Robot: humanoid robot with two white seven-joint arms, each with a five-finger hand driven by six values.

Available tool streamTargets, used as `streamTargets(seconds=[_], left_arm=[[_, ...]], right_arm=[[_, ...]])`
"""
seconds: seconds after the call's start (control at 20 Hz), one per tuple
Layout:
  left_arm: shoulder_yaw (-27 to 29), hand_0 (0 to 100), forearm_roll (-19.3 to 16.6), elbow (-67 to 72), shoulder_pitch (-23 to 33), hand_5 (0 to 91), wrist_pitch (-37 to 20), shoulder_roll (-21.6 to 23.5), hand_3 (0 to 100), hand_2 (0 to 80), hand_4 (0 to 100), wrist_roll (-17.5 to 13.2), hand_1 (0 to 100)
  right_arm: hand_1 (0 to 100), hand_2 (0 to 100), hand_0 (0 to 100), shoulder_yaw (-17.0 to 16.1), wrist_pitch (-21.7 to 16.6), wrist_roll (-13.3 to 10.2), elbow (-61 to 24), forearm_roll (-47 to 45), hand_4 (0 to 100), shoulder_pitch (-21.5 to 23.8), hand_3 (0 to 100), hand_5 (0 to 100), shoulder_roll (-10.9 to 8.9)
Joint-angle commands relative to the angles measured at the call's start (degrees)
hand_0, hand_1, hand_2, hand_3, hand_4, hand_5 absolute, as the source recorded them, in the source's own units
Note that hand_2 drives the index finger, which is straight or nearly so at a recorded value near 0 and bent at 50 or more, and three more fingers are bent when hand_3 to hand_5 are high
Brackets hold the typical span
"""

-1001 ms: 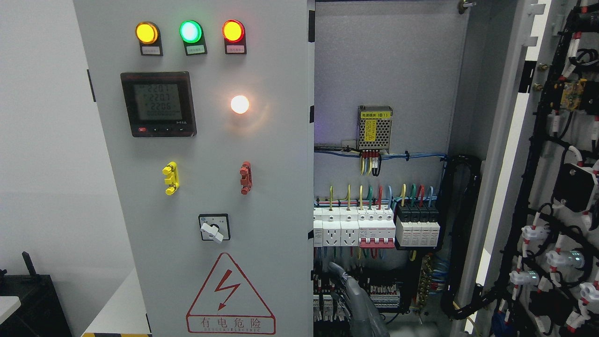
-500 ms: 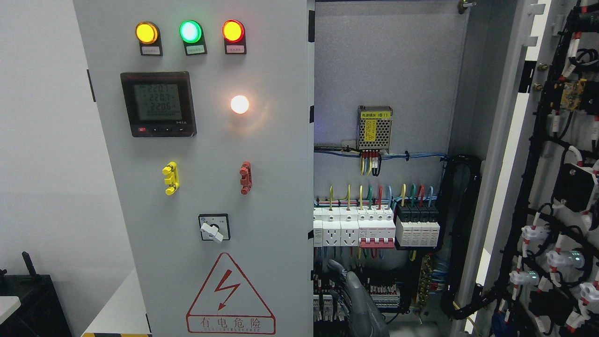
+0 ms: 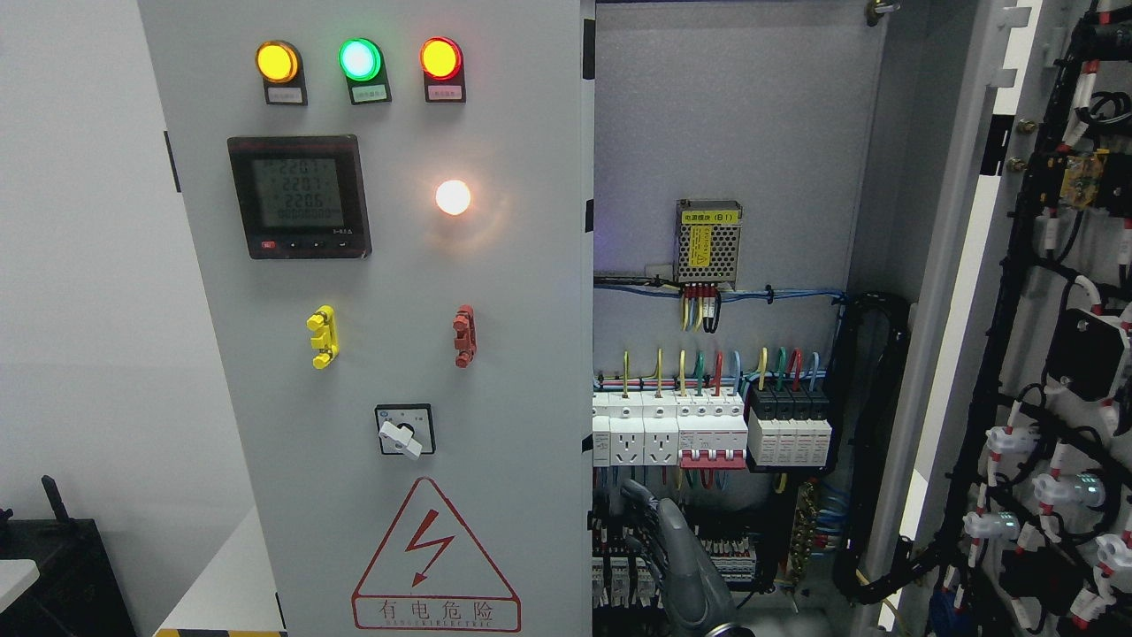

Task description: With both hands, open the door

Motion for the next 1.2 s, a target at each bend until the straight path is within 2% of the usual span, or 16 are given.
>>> streamTargets(seconds=[0.0,0.3,0.75,0.9,1.15], left_arm=[[0.53,0,1.76,-0.88,0.0,0.0,-0.02,0.0,0,0.0,4,0.01,0],[0.53,0,1.76,-0.88,0.0,0.0,-0.02,0.0,0,0.0,4,0.01,0],[0.53,0,1.76,-0.88,0.0,0.0,-0.02,0.0,0,0.0,4,0.01,0],[0.53,0,1.76,-0.88,0.0,0.0,-0.02,0.0,0,0.0,4,0.01,0],[0.53,0,1.76,-0.88,0.0,0.0,-0.02,0.0,0,0.0,4,0.01,0]], right_arm=[[0,0,0,1.7,0.02,-0.01,1.57,-1.34,0,-1.22,0,0,-1.87],[0,0,0,3.45,0.11,-0.01,1.57,-1.61,0,-1.92,0,0,-1.87],[0,0,0,3.9,1.6,0.08,1.75,-4.07,0,-3.24,0,0,-1.87],[0,0,0,3.98,1.69,1.84,1.57,-4.07,0,-3.33,0,0,-1.87],[0,0,0,3.98,1.78,2.02,1.48,-4.07,0,-3.5,0,0,-1.87]])
